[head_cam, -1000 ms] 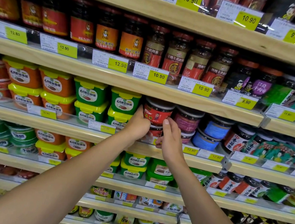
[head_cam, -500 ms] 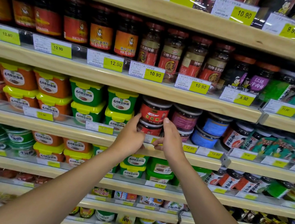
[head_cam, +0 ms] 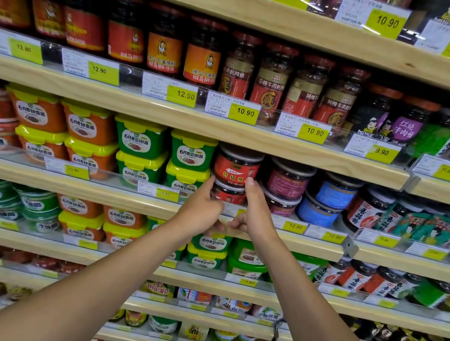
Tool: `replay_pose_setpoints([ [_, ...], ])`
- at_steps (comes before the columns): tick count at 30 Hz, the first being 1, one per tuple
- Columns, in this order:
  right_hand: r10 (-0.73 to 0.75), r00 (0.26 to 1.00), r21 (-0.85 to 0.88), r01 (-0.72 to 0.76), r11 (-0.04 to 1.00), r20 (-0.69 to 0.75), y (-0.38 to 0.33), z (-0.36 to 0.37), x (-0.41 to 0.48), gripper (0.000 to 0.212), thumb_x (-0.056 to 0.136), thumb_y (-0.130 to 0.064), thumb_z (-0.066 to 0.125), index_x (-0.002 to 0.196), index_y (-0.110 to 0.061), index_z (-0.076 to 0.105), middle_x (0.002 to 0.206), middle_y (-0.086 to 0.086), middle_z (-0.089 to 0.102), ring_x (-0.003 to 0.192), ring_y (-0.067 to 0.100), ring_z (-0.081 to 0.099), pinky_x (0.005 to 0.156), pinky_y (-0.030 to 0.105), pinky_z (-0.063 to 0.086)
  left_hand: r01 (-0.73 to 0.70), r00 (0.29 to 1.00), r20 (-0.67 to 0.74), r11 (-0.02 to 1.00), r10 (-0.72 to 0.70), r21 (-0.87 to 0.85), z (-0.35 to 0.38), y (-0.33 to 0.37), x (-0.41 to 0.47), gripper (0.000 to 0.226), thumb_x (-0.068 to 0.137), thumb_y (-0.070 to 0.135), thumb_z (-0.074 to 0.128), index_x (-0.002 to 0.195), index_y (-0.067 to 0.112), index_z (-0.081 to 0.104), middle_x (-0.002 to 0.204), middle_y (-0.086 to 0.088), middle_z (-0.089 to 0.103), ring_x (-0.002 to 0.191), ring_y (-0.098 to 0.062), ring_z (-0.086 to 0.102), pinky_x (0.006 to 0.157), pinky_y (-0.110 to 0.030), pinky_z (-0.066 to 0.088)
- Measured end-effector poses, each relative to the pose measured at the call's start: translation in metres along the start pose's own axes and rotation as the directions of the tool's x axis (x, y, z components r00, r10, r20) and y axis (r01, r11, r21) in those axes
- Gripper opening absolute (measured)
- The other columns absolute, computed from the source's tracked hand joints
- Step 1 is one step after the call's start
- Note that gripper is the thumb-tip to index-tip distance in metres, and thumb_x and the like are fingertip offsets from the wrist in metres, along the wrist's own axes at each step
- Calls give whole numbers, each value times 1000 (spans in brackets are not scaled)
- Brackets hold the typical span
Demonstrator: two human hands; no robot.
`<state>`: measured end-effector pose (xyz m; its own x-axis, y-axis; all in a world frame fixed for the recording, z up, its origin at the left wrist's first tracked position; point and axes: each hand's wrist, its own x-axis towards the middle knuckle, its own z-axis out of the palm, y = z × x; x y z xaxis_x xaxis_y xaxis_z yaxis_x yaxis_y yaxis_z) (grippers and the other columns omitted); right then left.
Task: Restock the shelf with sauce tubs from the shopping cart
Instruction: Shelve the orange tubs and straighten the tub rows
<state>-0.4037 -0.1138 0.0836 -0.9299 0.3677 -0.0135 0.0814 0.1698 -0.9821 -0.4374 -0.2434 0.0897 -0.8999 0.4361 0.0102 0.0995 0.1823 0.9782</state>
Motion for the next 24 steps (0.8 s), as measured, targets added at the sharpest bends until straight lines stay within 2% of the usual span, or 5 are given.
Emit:
replay_pose_setpoints([
  [7, -149, 949, -33, 145, 989, -276, 13, -20, -10, 34, 103, -39, 50, 133, -24, 55, 110, 3, 64, 56, 10, 59, 52, 19, 48, -81, 989, -118, 995, 88, 63, 15, 1, -7, 48, 95, 14, 53, 136, 38, 48, 124, 15, 57, 74, -20, 69, 68, -43, 60],
  [12, -150, 815, 25, 198, 980, -559, 20, -63, -6, 32, 90, -40, 51, 121, -38, 58, 117, 4, 66, 76, 19, 63, 65, 39, 57, -102, 995, 24, 986, 99, 133, 48, 22, 5, 56, 98, 14, 50, 150, 34, 42, 150, 13, 44, 63, -13, 69, 50, -22, 47],
  [18, 54, 905, 170, 20, 985, -422, -1, -87, 19, 55, 99, -21, 38, 154, -22, 31, 112, 20, 68, 52, 18, 66, 48, 29, 51, -80, 997, 16, 982, 78, 171, 88, 37, 20, 57, 92, 23, 58, 145, 26, 37, 135, -4, 50, 74, -24, 71, 50, -27, 52],
  [21, 70, 939, 171, -12, 985, -337, -8, -88, 18, 47, 99, -22, 35, 146, -24, 42, 105, 22, 71, 55, 23, 66, 63, 41, 57, -71, 997, -21, 975, 77, 210, 96, 37, 20, 63, 86, 32, 60, 143, 26, 34, 139, -3, 45, 95, -32, 68, 78, -46, 61],
  [24, 48, 956, 169, 1, 986, -290, -7, -90, 12, 40, 100, -21, 36, 137, -30, 50, 103, 21, 71, 61, 28, 65, 78, 53, 55, -94, 995, -15, 973, 100, 210, 97, 37, 23, 64, 87, 28, 61, 146, 28, 34, 140, 0, 43, 100, -27, 66, 81, -46, 60],
])
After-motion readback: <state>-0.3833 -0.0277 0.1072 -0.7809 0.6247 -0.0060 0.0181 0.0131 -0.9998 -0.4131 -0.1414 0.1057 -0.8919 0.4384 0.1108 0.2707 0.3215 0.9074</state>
